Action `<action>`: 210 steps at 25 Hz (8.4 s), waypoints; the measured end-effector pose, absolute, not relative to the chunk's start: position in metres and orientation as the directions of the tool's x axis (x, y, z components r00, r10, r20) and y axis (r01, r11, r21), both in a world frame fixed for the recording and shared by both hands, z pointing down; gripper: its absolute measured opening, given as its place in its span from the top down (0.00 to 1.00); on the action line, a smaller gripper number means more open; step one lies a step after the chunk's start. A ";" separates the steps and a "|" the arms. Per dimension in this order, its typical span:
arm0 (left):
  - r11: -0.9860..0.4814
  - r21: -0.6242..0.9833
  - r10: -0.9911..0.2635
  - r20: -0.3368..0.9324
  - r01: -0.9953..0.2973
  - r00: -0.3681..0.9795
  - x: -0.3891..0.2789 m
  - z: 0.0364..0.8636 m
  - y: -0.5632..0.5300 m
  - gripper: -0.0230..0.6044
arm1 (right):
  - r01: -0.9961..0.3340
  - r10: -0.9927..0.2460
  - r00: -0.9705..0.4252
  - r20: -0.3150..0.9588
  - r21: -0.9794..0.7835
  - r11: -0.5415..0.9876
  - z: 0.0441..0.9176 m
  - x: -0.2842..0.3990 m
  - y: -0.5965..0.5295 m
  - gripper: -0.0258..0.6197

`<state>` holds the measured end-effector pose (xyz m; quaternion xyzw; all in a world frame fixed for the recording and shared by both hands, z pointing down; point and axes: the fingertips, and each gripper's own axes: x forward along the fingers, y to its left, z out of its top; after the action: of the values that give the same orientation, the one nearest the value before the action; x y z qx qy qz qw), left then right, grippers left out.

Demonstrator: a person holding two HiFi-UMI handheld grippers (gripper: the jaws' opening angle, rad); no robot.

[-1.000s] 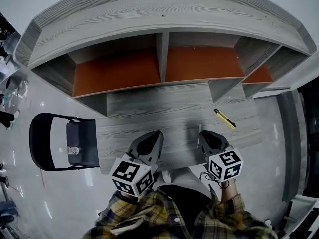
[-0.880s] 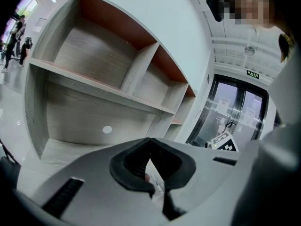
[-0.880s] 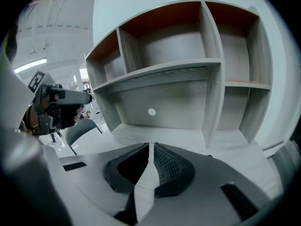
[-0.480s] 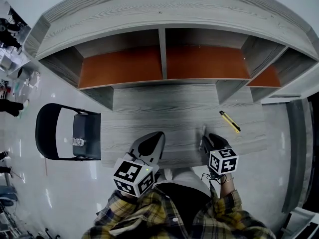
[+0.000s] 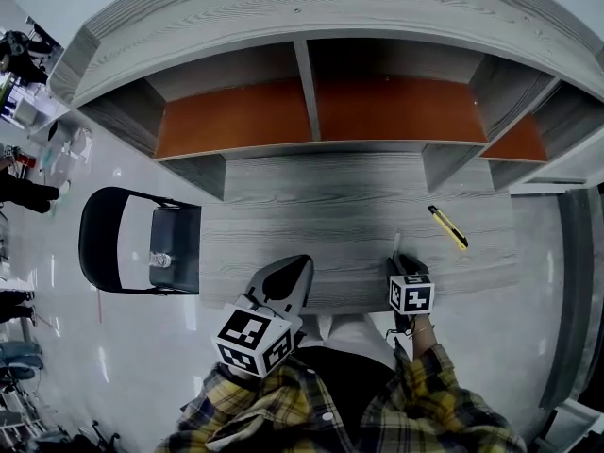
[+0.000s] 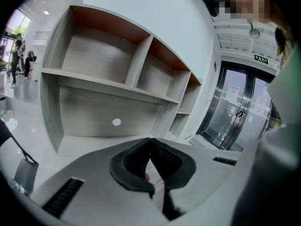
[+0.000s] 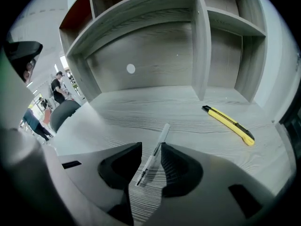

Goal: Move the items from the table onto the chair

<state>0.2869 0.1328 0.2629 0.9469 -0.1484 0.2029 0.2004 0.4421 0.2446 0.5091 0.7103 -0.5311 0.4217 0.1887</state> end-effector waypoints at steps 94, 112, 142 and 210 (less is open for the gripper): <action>-0.260 0.530 -0.598 0.568 -0.807 0.565 -0.262 0.506 -0.069 0.96 | -0.853 -0.381 -0.500 0.778 -0.367 0.370 0.659 -0.201 -0.125 0.87; -0.035 0.552 -0.524 0.700 -0.833 0.485 -0.336 0.617 -0.066 0.96 | -0.948 -0.254 -0.267 0.930 -0.206 0.240 0.866 -0.214 -0.175 0.87; -0.152 0.565 -0.643 0.567 -0.811 0.515 -0.301 0.545 -0.070 0.96 | -0.916 -0.439 -0.401 0.804 -0.355 0.188 0.724 -0.227 -0.173 0.83; -0.887 0.391 -0.125 0.313 -0.247 0.942 0.311 0.255 0.129 0.96 | -0.941 -0.913 -0.031 0.408 -0.320 -0.110 0.287 0.375 0.189 0.93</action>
<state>0.3107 0.1292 0.2547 0.9610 -0.0967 0.1410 0.2175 0.3746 0.1892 0.2874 0.6954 -0.6664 0.2675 0.0266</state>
